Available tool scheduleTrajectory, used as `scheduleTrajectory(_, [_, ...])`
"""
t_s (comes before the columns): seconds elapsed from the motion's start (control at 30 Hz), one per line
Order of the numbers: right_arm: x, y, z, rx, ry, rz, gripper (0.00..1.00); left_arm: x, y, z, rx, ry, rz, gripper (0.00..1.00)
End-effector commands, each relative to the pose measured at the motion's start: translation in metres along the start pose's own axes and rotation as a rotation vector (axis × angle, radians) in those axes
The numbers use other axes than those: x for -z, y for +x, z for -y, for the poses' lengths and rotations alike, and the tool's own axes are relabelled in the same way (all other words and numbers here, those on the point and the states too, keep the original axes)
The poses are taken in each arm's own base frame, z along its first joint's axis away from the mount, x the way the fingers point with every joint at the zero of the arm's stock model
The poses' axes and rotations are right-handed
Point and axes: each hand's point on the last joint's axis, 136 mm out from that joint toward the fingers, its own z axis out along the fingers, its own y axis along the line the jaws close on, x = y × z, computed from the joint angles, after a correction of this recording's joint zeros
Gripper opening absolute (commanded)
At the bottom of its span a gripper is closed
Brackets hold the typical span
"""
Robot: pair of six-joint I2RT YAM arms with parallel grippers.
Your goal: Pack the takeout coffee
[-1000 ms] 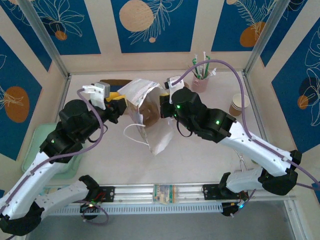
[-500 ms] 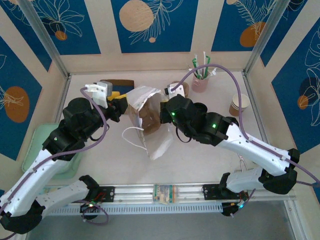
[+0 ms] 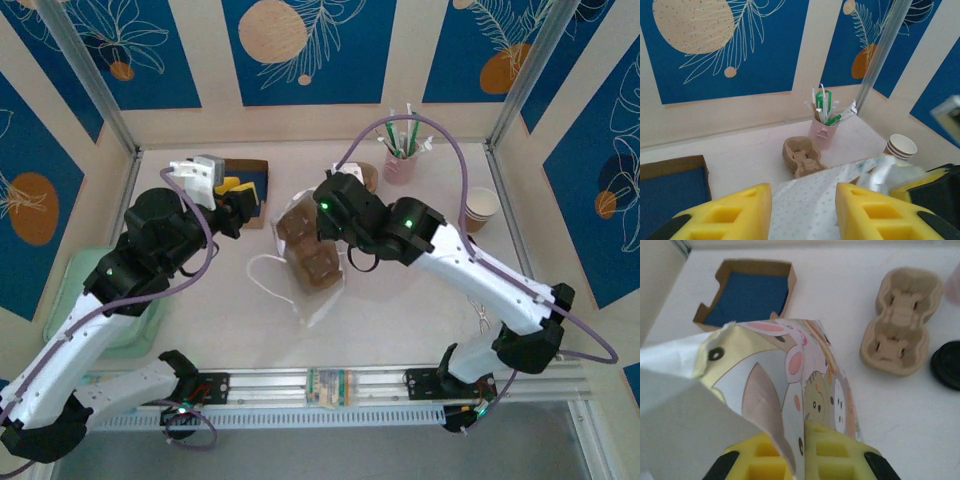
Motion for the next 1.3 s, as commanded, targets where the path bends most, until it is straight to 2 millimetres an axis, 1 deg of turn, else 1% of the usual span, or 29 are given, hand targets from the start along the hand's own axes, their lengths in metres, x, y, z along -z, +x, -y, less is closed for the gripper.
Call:
scheduleTrajectory(0.0, [-0.002, 0.017, 0.002, -0.068, -0.045, -0.158, 0.00, 0.006, -0.013, 0.000, 0.010, -0.016, -0.002, 0.40])
scheduleTrajectory(0.13, [-0.012, 0.016, 0.014, -0.089, -0.003, -0.242, 0.00, 0.004, -0.016, -0.002, 0.012, -0.029, -0.033, 0.40])
scheduleTrajectory(0.2, [-0.019, 0.020, 0.014, -0.089, -0.010, -0.296, 0.00, 0.003, -0.017, -0.002, 0.019, -0.026, -0.037, 0.40])
scheduleTrajectory(0.3, [-0.033, 0.029, 0.022, -0.090, 0.023, -0.363, 0.00, 0.002, -0.018, -0.005, 0.041, -0.032, -0.036, 0.40])
scheduleTrajectory(0.4, [-0.043, 0.036, 0.028, -0.089, 0.054, -0.398, 0.02, 0.000, -0.016, -0.009, 0.058, -0.040, -0.047, 0.40])
scheduleTrajectory(0.5, [-0.050, 0.038, 0.034, -0.088, 0.084, -0.404, 0.06, -0.004, -0.012, -0.011, 0.066, -0.039, -0.067, 0.40])
scheduleTrajectory(0.6, [-0.055, 0.038, 0.042, -0.086, 0.124, -0.406, 0.08, -0.004, -0.012, -0.012, 0.075, -0.035, -0.062, 0.40])
scheduleTrajectory(0.63, [-0.056, 0.038, 0.045, -0.087, 0.133, -0.407, 0.11, -0.004, -0.012, -0.012, 0.076, -0.033, -0.060, 0.40])
scheduleTrajectory(0.7, [-0.058, 0.037, 0.048, -0.088, 0.135, -0.412, 0.26, -0.003, -0.013, -0.013, 0.078, -0.031, -0.057, 0.40])
scheduleTrajectory(0.73, [-0.058, 0.036, 0.050, -0.088, 0.139, -0.414, 0.39, -0.004, -0.013, -0.013, 0.078, -0.032, -0.058, 0.40])
scheduleTrajectory(0.8, [-0.056, 0.032, 0.052, -0.081, 0.150, -0.406, 0.54, -0.004, -0.012, -0.014, 0.077, -0.033, -0.062, 0.40])
scheduleTrajectory(0.87, [-0.050, 0.026, 0.053, -0.068, 0.163, -0.395, 0.63, -0.003, -0.011, -0.016, 0.078, -0.037, -0.063, 0.40])
scheduleTrajectory(0.93, [-0.044, 0.021, 0.055, -0.058, 0.173, -0.386, 0.69, -0.003, -0.009, -0.017, 0.081, -0.039, -0.064, 0.40])
scheduleTrajectory(1.07, [-0.025, 0.009, 0.060, -0.029, 0.207, -0.358, 0.75, -0.003, -0.001, -0.023, 0.094, -0.053, -0.078, 0.40])
scheduleTrajectory(1.2, [-0.003, -0.004, 0.074, -0.019, 0.258, -0.319, 0.78, -0.004, 0.010, -0.033, 0.121, -0.074, -0.099, 0.40])
scheduleTrajectory(1.27, [0.008, -0.010, 0.080, -0.023, 0.266, -0.302, 0.79, -0.007, 0.020, -0.039, 0.144, -0.083, -0.118, 0.40])
